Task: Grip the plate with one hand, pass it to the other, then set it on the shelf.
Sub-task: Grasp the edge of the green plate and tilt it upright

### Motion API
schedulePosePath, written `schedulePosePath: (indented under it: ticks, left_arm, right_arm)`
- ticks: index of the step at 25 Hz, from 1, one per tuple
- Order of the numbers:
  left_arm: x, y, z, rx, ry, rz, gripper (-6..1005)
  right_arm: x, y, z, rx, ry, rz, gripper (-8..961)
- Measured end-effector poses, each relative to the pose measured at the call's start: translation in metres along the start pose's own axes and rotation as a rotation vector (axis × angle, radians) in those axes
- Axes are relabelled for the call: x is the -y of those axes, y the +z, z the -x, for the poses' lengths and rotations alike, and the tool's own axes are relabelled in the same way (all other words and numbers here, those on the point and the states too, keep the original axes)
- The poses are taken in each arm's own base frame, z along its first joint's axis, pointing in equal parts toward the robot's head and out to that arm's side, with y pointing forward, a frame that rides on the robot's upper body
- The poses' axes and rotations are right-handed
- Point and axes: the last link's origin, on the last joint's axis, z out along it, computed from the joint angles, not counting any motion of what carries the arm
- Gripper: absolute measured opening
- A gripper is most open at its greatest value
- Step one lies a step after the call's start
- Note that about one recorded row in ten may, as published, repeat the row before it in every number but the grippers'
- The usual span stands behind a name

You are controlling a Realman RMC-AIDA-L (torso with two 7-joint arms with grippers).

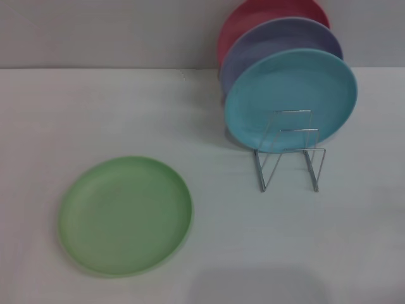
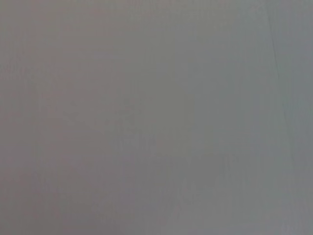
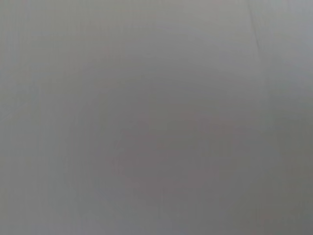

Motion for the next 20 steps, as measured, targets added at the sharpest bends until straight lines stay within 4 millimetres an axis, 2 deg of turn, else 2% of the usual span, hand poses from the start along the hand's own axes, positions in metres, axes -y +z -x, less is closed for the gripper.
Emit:
schedulePosePath:
  ticks: [14,20]
  left_arm:
    - [-0.008,0.009,-0.003,-0.016,-0.004,0.024,787]
    - [-0.014,0.013,-0.007,-0.047,0.063,0.098,786]
  right_arm:
    - [-0.002,0.004,0.000,0.005,0.004,0.000,742]
    - [-0.005,0.005,0.000,0.006,0.010,0.010,743]
